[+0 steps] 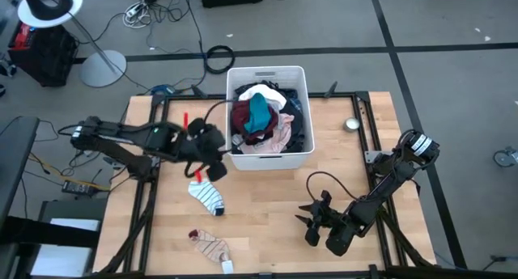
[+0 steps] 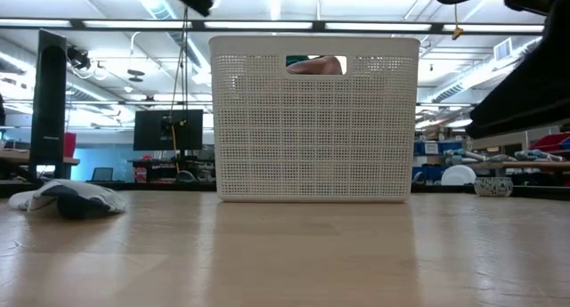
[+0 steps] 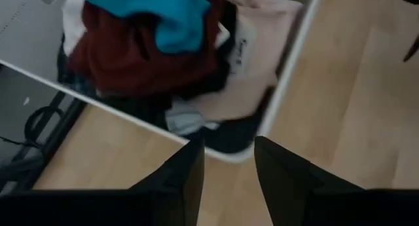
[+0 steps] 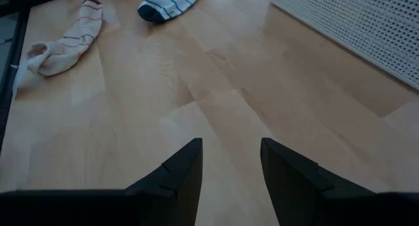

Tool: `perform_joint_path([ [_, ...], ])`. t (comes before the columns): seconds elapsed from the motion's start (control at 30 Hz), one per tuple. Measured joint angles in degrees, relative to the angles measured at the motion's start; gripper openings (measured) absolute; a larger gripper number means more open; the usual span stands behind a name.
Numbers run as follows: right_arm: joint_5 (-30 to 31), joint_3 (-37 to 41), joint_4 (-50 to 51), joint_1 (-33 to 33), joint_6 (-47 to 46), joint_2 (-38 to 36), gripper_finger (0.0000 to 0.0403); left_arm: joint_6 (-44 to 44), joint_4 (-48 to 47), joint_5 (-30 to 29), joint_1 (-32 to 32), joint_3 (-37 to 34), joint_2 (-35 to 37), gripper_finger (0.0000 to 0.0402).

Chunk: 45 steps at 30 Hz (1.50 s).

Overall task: Sort clothes
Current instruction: Put the white sock into the laundry bin

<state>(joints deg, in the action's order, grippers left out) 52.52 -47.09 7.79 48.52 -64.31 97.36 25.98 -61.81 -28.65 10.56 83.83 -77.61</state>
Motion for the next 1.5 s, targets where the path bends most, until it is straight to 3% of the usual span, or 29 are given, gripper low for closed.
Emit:
perform_joint_path([
  [0.33,-0.05,0.00,0.00,0.95,-1.55,0.00,0.0155,16.71,2.65,-4.54,9.91,-17.52,12.18,0.0141],
  [0.53,-0.02,0.00,0.01,0.95,-1.60,0.00,0.0155,25.40,9.00,-5.83,14.46,-30.13,17.01,0.0140],
  [0.8,0.23,0.00,-0.01,0.95,-1.84,0.00,0.0155,31.01,25.43,-5.97,18.56,-45.38,16.90,0.0140],
  [1.13,0.28,0.00,0.00,0.88,-1.59,0.00,0.0155,34.90,43.98,-5.41,21.10,-59.58,16.52,0.0140],
  [1.3,0.64,0.00,0.02,0.82,-1.57,0.00,0.0155,34.96,50.39,-4.56,21.10,-63.74,13.91,0.0140],
  [1.5,1.24,0.00,0.03,0.75,-1.55,0.00,0.0155,35.60,50.05,-1.44,21.74,-64.32,7.98,0.0140],
])
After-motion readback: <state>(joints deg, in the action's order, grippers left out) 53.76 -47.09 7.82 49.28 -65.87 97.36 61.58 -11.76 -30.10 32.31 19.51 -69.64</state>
